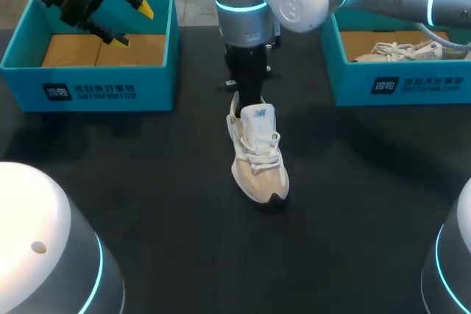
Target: Take the shoe out of the shoebox, open the shoe tongue, remove and reinsert the insole, then place the shoe into the shoebox
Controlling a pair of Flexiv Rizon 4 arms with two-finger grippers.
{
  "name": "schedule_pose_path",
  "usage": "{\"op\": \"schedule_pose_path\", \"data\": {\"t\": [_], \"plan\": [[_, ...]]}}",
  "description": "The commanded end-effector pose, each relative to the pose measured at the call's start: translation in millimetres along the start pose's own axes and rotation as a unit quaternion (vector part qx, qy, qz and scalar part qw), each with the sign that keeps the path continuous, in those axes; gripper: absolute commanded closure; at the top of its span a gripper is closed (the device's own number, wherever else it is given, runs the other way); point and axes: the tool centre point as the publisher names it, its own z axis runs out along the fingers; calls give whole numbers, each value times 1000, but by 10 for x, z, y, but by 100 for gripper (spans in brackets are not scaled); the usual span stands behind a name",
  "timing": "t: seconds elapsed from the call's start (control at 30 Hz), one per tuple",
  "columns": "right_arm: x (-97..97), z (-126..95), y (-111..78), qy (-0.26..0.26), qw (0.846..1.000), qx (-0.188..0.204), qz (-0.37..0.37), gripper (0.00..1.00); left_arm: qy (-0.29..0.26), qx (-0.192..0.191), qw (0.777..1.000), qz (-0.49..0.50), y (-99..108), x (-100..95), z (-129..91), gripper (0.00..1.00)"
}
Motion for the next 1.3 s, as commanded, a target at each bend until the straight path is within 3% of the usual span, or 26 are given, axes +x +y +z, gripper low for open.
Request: {"op": "schedule_pose_path", "data": {"t": [0.03, 0.43, 0.47, 0.5, 0.6, 0.67, 0.77, 1.3], "plan": [[25, 30, 9, 2, 1000, 26, 1, 100, 2, 0, 1000, 0, 0, -2, -6, 0], [-3, 58, -126, 0, 999, 38, 11, 100, 2, 0, 1000, 0, 0, -2, -6, 0], [-7, 60, -130, 1, 999, 37, 13, 85, 2, 0, 1000, 0, 0, -2, -6, 0], [-9, 61, -132, 1, 999, 35, 14, 59, 2, 0, 1000, 0, 0, -2, -6, 0], [-22, 62, -135, 2, 999, 33, 15, 47, 2, 0, 1000, 0, 0, -2, -6, 0], [-34, 63, -133, 3, 999, 32, 15, 7, 2, 0, 1000, 0, 0, -2, -6, 0], [-47, 52, -122, 2, 999, 29, 15, 0, 2, 0, 1000, 0, 0, -2, -6, 0], [-23, 35, -123, 0, 999, 38, 12, 0, 2, 0, 1000, 0, 0, -2, -6, 0]]}}
